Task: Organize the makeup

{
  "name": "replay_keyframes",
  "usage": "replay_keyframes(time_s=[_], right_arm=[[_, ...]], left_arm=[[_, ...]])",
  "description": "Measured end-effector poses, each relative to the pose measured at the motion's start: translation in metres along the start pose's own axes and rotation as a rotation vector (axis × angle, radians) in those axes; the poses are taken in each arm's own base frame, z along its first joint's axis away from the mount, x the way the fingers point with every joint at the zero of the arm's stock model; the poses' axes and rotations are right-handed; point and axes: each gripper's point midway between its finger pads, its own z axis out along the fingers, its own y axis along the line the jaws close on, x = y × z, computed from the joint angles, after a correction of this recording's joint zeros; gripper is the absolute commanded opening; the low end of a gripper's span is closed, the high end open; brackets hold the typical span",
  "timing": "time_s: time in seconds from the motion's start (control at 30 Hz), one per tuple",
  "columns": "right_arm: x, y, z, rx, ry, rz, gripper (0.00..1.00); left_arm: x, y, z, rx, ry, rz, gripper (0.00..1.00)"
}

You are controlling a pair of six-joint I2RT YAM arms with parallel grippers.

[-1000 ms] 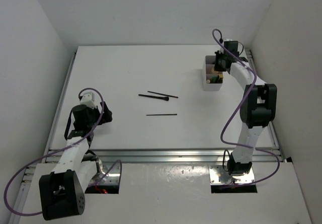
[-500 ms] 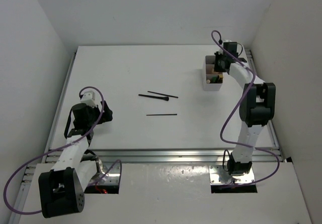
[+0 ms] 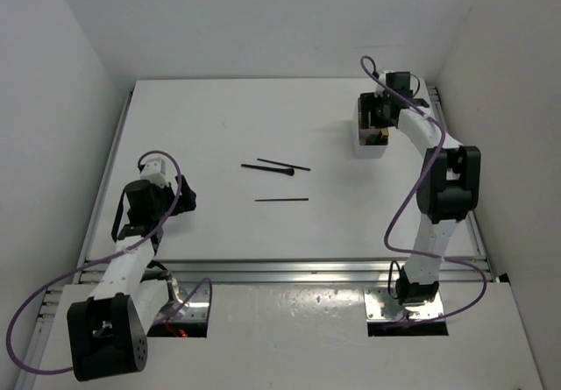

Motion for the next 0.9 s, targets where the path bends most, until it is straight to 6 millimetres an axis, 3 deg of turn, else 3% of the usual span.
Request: replay_keyframes(time_s=[0.13,0.23,0.37,0.47,0.6,0.77,0.9], right_arm=[[-0.019,0.044,-0.032,-0.106,-0.058,-0.203,0.71],[-0.016,0.111,-0.059,-0.303,-0.073,-0.426,0.68],[0.028,0.210,-0.081,-0.579,0.013,-0.642,0.59],[0.067,0.251,-0.086,-0.718,0.110,-0.614,0.61],[0.091,0.242,-0.078,-0.725,0.200,-0.465,0.62],[0.076,0.209,-0.068,-0.641,0.185,-0.315,0.65],[0.073,0.182,-0.079,-0.591,0.149,-0.253,0.67]], left_arm=[[-0.003,-0.001,-0.001,0.005,-0.013,0.003,0.98],[-0.005,-0.002,-0.002,0.009,-0.020,0.007,0.98],[-0.007,-0.008,-0.003,0.049,-0.027,0.050,0.93],[-0.005,-0.021,-0.005,0.129,-0.006,0.166,0.87],[-0.024,-0.054,-0.001,0.287,0.084,0.402,0.75],[-0.085,-0.100,0.033,0.464,0.159,0.729,0.71],[-0.111,-0.147,0.068,0.637,0.198,0.982,0.68]])
